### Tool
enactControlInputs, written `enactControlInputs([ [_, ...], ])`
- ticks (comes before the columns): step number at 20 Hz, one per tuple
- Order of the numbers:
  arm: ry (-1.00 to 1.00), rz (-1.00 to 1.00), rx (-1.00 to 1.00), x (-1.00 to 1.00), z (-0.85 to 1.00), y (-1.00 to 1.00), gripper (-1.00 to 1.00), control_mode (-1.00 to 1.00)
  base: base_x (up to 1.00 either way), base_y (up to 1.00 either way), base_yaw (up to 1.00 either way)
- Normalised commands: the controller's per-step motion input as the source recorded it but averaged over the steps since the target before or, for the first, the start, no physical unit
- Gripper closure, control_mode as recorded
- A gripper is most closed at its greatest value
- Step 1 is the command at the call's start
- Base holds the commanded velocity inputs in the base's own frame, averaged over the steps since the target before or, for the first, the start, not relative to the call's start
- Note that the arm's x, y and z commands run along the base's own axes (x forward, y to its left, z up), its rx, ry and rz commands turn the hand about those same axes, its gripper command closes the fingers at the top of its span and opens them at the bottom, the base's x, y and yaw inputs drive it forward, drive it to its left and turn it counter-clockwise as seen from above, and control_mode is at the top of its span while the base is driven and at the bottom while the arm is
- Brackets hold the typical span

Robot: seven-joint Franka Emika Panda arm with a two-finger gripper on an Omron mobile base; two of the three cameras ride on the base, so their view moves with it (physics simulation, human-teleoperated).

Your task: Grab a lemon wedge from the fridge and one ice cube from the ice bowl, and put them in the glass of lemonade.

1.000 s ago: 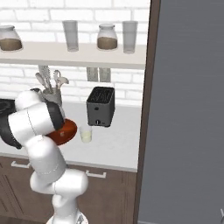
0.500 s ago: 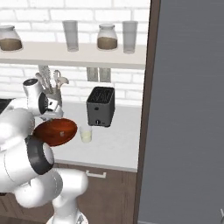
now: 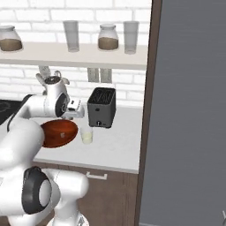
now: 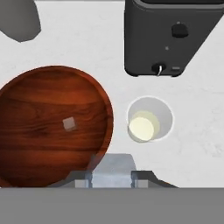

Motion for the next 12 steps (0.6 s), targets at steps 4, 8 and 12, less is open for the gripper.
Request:
enactControlInputs([
  [4,0.00,0.00,0.00,0.06,-0.02,-0.92,1.00,-1.00,0.00,0.00,0.00],
  [8,0.03,0.00,0.00,0.01,-0.07,-0.47,1.00,-1.00,0.00,0.00,0.00],
  [12,0.00,-0.01,0.00,0.11,-0.10,0.00,1.00,-1.00,0.00,0.00,0.00],
])
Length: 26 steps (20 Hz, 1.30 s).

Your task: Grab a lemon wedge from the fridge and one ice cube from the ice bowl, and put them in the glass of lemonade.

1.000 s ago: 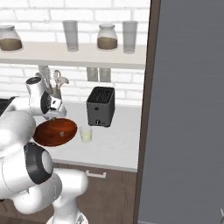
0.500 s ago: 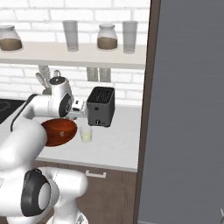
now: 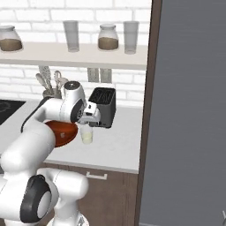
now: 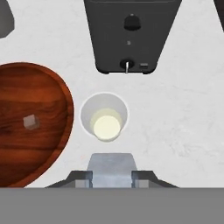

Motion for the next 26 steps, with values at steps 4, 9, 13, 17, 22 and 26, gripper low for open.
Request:
enactControlInputs([
  [4,0.00,-0.02,0.00,0.07,-0.11,0.01,1.00,-1.00,0.00,0.00,0.00],
  [9,0.00,-0.01,0.00,0.03,-0.10,0.00,1.00,-1.00,0.00,0.00,0.00],
  [13,0.00,0.00,0.00,0.03,0.00,0.05,1.00,-1.00,0.00,0.00,0.00],
  [17,0.00,0.00,0.00,0.30,0.00,0.04,1.00,-1.00,0.00,0.00,0.00],
  [22,0.05,0.00,-0.01,0.32,0.04,0.06,1.00,-1.00,0.00,0.00,0.00],
  [26,0.06,0.00,-0.01,0.07,-0.18,0.00,1.00,-1.00,0.00,0.00,0.00],
])
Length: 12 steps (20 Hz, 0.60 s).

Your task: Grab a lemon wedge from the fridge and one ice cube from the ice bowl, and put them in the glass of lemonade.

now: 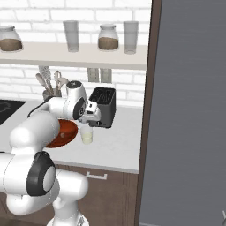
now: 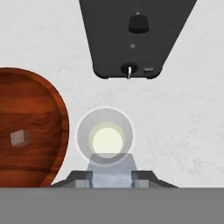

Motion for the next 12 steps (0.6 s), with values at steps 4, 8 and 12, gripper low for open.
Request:
enactControlInputs([
  [4,0.02,0.00,0.00,0.07,-0.51,0.00,1.00,-1.00,0.00,0.00,0.00],
  [8,0.02,0.00,0.00,0.03,-0.32,0.00,1.00,-1.00,0.00,0.00,0.00],
  [12,0.01,0.00,0.00,0.07,0.00,0.06,1.00,-1.00,0.00,0.00,0.00],
])
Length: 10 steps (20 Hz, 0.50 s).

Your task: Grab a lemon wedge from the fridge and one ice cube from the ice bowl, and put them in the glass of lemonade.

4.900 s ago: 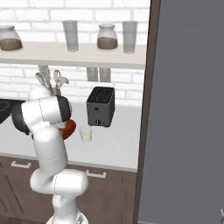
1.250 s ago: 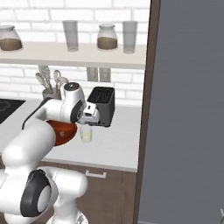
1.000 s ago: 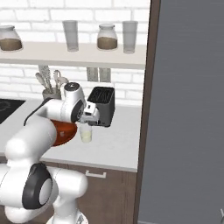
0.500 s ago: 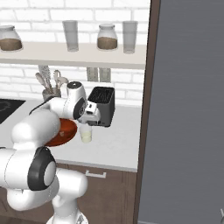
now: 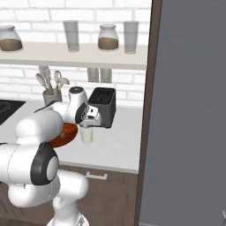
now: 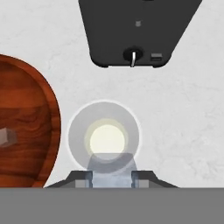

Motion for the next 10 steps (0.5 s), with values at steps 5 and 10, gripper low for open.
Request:
enactControlInputs([
  [5,0.06,0.00,0.00,0.28,0.00,0.13,1.00,-1.00,0.00,0.00,0.00],
  [10,0.05,0.00,0.00,0.31,-0.02,0.03,1.00,-1.00,0.00,0.00,0.00],
])
